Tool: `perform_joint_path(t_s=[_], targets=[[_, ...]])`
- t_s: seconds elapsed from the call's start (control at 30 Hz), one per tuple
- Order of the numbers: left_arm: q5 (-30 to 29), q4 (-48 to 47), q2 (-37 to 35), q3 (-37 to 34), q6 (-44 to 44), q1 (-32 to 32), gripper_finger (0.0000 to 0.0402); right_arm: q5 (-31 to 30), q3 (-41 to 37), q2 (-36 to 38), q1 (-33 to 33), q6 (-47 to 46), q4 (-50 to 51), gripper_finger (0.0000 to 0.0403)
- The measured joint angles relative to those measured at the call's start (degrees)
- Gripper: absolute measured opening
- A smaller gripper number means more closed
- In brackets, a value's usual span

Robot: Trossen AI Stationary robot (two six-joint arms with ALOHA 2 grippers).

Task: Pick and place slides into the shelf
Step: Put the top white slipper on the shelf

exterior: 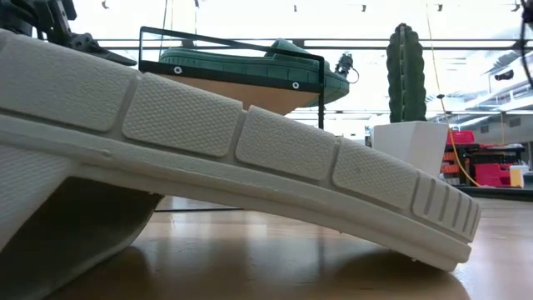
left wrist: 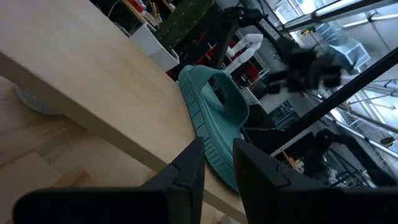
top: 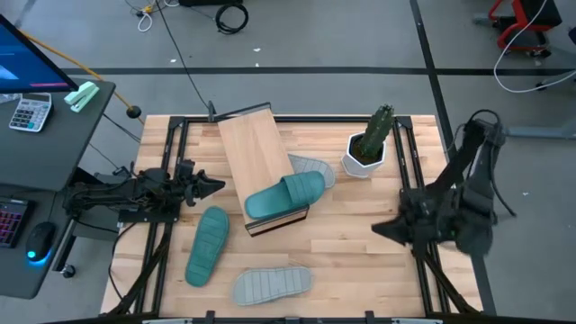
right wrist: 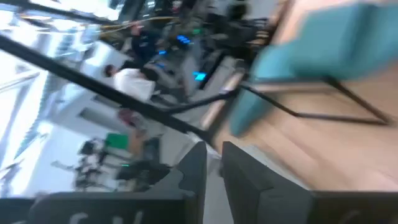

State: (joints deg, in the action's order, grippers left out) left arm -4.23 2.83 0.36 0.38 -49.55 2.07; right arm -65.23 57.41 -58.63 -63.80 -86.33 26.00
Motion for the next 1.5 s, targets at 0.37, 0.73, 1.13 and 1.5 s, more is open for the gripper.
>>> perform_joint_path(t_s=[0.37,0.73,1.13,1.5], targets=[[0.00,0.26,0.00,0.00,-5.29,0.01,0.0081,-23.24,-13.23,-14.13,-10.04,-43.21,8.04,0.0005],[-0.01,1.36,-0.02,0.00,-6.88,0.01,0.0079,-15.03,-23.14,-19.92,10.12,-44.16,1.59,0.0005],[0.00,1.60,-0.01,-0.01,-8.36,0.00,0.0084,-5.28,-32.00,-18.06,21.77,-44.74,-5.24,0.0015],[0.00,1.58,-0.01,0.00,-9.06,0.00,0.0085,7.39,-32.85,-18.23,34.87,-42.25,-12.02,0.0112]])
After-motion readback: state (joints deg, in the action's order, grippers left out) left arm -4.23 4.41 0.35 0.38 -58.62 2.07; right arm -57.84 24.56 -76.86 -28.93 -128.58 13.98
